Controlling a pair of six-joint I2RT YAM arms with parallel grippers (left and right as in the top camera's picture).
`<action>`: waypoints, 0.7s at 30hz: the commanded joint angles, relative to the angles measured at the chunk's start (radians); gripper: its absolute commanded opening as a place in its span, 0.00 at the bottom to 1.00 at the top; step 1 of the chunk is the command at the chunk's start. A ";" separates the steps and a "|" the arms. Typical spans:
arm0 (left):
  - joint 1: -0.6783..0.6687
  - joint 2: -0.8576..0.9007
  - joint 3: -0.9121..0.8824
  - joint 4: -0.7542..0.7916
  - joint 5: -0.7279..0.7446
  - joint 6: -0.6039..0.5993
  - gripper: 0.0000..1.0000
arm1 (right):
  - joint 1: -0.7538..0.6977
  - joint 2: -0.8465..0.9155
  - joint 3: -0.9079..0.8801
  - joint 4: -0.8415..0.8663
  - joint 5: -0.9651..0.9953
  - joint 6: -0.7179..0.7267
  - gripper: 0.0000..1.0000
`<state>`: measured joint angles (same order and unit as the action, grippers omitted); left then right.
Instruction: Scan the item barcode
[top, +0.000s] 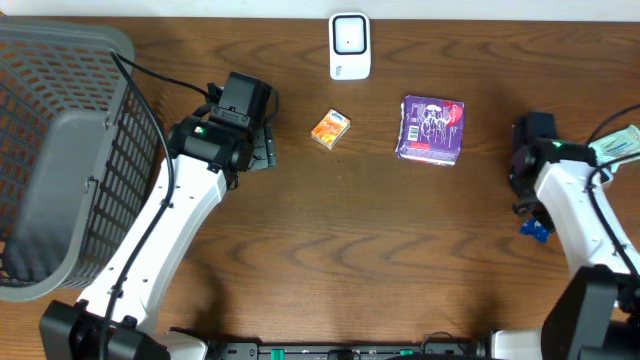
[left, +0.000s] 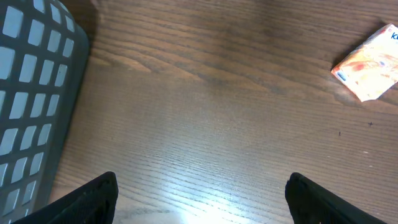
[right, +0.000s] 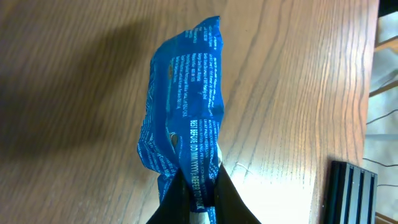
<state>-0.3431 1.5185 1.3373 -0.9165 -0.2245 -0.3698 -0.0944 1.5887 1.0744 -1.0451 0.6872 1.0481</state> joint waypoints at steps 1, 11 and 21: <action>0.002 0.006 0.007 -0.003 -0.019 -0.009 0.86 | 0.035 0.054 -0.009 0.005 0.089 0.080 0.01; 0.002 0.006 0.007 -0.003 -0.020 -0.009 0.86 | 0.076 0.126 -0.002 0.182 -0.183 -0.288 0.99; 0.002 0.006 0.007 -0.003 -0.019 -0.009 0.86 | 0.025 0.107 0.193 0.051 -0.453 -0.568 0.99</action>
<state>-0.3431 1.5185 1.3373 -0.9161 -0.2245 -0.3702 -0.0494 1.7153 1.2053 -0.9756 0.3721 0.6300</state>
